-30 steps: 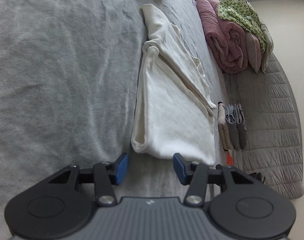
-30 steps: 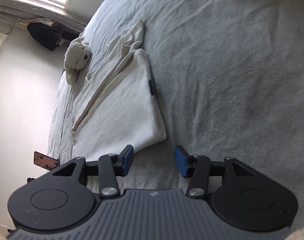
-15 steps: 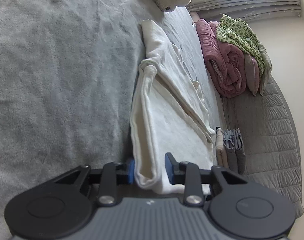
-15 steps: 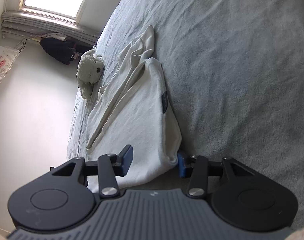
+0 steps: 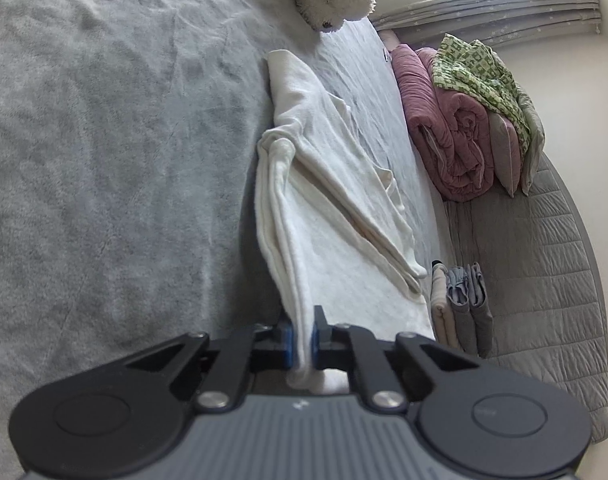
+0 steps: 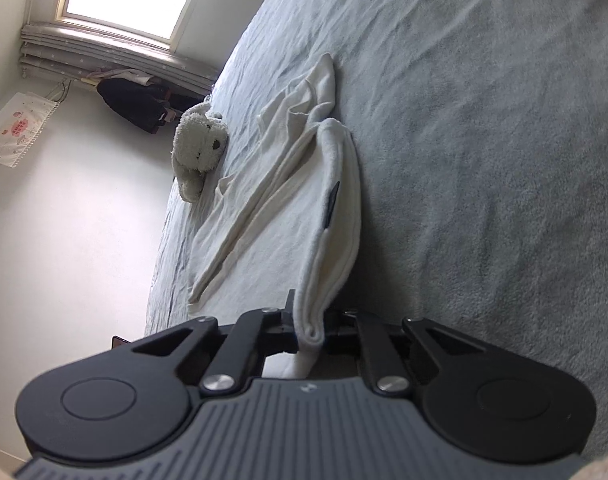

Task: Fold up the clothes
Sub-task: 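Close both grippers on the folded bottom edge, then lift the folded edge with both grippers and fold it over toward the collar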

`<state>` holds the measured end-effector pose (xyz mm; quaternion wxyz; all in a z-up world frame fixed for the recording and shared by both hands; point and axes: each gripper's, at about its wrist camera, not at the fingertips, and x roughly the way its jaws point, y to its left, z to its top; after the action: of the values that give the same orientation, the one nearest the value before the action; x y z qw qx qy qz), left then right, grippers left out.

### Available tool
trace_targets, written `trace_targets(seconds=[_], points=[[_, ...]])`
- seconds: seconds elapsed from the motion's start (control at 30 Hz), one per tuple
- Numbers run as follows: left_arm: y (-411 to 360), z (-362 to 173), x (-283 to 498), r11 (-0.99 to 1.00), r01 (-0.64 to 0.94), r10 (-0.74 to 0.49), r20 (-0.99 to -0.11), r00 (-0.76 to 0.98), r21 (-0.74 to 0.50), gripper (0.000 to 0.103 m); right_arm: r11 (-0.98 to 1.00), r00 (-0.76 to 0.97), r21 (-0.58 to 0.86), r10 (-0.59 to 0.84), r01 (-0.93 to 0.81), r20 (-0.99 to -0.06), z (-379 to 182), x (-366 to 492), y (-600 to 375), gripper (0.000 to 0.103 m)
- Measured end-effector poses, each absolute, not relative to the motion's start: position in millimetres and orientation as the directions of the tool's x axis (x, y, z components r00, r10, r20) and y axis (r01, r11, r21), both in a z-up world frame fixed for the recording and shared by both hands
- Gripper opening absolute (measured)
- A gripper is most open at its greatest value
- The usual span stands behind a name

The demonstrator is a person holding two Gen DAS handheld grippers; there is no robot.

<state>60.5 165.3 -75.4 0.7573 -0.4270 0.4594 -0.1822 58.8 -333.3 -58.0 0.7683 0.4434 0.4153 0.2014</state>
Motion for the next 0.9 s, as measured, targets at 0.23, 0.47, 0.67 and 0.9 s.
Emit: trace_targets(seconds=[0.23, 0.47, 0.67, 0.9], points=[[171.1, -73.7, 55.7, 0.518, -0.194, -0.670, -0.536, 0.514, -0.833, 0.007, 0.492, 0.621, 0.868, 0.661, 0.065, -0.421, -40.3, 54.7, -328.8, 0.010], [172.8, -55.9, 38.3, 0.509, -0.232, -0.637, -0.544, 0.546, -0.829, 0.007, 0.460, 0.640, 0.880, 0.641, 0.120, -0.423, -32.2, 50.7, -319.5, 0.010], [180.8, -36.7, 20.5, 0.467, -0.251, -0.663, -0.524, 0.534, -0.848, 0.007, 0.458, 0.638, 0.875, 0.628, 0.160, -0.446, -12.8, 29.7, -318.7, 0.010], [192.2, -20.7, -25.0, 0.407, -0.306, -0.696, -0.509, 0.507, -0.861, 0.007, 0.421, 0.654, 0.889, 0.624, 0.181, -0.429, 3.7, -4.7, -324.5, 0.010]])
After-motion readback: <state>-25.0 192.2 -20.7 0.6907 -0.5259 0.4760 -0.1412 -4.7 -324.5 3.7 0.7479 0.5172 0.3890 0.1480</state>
